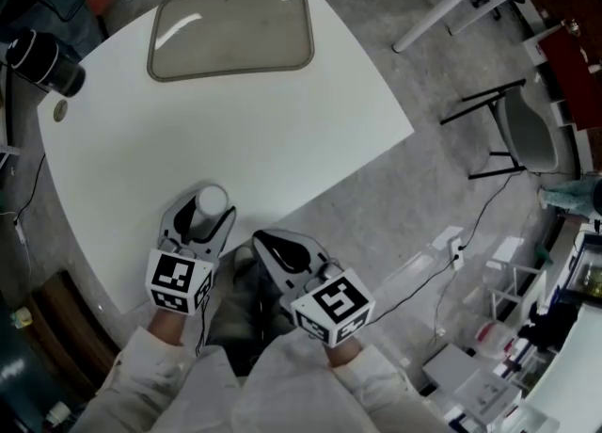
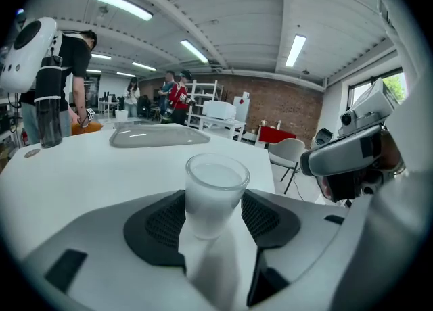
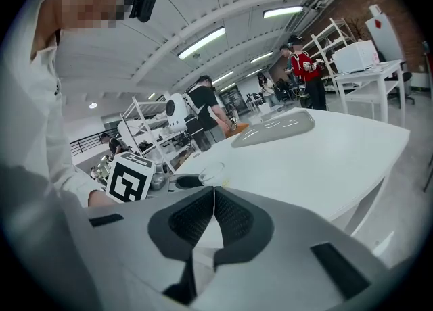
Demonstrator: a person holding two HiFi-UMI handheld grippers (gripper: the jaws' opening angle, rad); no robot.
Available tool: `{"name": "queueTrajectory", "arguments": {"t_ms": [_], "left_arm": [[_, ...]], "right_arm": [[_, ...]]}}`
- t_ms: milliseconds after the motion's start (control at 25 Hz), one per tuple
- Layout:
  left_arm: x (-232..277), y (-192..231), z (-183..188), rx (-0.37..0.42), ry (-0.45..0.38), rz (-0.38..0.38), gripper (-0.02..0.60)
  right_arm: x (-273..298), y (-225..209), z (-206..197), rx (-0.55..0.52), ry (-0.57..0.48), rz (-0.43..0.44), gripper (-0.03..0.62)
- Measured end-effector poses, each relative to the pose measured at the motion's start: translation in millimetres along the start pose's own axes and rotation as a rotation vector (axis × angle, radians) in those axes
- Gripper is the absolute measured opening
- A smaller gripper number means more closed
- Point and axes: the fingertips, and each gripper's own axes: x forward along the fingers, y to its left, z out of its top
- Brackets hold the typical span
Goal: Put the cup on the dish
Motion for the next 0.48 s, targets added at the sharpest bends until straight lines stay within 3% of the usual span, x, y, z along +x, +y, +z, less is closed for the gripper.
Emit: {"name": "queueTrajectory", "arguments": {"t_ms": [480], "left_arm": [[1.3,4.4,3.0,0.022,-0.042,0.024,0.241]], "right_arm": [[-2.1,-5.3,-2.3,0.005,0.009,-0.007,0.015]]}}
